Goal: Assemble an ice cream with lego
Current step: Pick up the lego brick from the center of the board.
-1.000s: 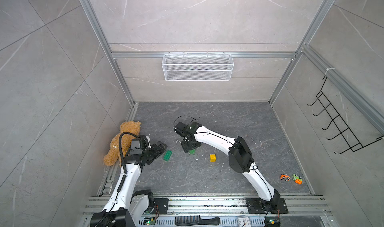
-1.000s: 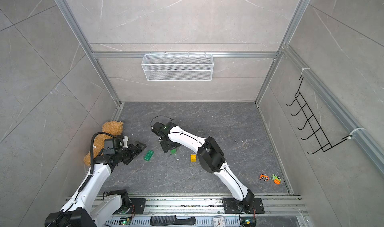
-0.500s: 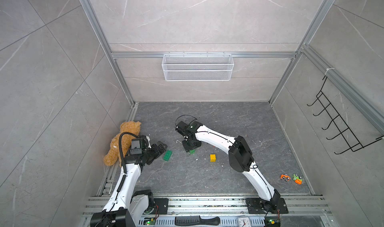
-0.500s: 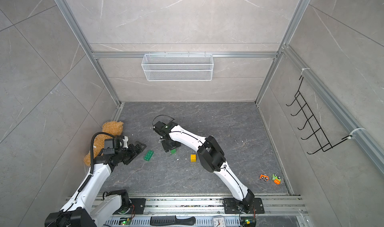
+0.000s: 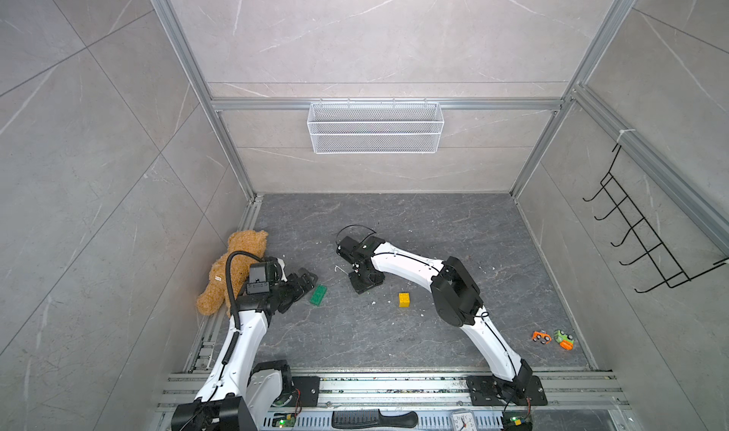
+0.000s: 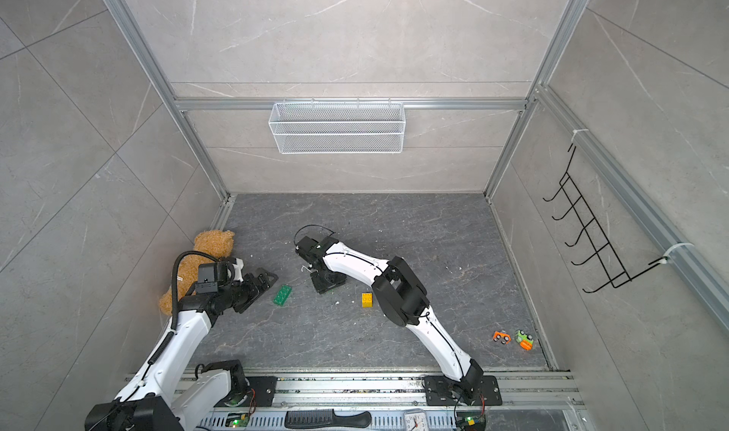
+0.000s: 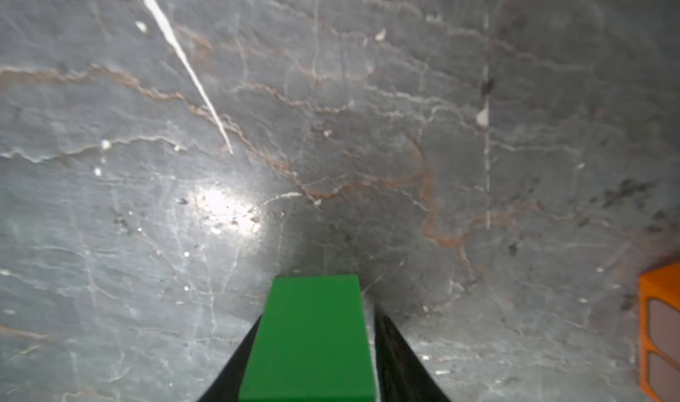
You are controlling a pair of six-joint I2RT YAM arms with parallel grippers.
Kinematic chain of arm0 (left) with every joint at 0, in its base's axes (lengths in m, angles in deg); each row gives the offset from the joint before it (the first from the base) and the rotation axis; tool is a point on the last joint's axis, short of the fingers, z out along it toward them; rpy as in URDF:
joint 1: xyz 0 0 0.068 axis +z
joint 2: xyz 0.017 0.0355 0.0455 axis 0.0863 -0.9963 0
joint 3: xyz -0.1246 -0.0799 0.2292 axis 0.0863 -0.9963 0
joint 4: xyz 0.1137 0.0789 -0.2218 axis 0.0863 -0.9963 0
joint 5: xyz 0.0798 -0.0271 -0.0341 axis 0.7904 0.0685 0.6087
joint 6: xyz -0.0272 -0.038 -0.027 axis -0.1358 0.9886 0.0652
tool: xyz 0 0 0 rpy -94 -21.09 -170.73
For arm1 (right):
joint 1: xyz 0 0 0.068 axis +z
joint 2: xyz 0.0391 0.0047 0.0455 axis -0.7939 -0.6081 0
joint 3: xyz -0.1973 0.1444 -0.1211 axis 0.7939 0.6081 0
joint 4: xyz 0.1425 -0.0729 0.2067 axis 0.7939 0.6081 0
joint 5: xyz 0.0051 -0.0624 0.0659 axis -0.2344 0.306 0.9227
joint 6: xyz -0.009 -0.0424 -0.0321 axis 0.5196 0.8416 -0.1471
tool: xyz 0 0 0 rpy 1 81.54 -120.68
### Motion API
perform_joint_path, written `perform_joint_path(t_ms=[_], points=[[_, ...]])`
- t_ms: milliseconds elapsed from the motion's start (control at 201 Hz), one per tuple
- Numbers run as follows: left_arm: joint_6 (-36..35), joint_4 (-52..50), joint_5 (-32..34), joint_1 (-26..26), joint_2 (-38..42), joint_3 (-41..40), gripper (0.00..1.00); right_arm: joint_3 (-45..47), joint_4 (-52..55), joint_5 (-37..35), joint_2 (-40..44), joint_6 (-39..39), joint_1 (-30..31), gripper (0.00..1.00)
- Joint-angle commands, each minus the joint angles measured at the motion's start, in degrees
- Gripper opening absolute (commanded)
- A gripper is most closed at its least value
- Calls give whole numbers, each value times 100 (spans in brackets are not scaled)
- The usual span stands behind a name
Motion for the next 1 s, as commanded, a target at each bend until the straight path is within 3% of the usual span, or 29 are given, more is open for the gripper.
perform_joint_path(t_ms=[0,423,607,722,996], points=[[-50,-87,-92,13,-2,159,97,158,-173,-139,327,-51,-5,47],[-100,-98,-80,14,-63,203,97,270,-296,-169,544,-24,1,49],[-100,-98,-77,14,-58,212,97,261,-258,-125,449,-20,-2,39],[-98,-113,-84,10,-57,227,97,269,-211,-171,502,-49,0,27],[-281,-92,90,-291,-210,417,97,936,-65,-437,1683,-654,59,13]])
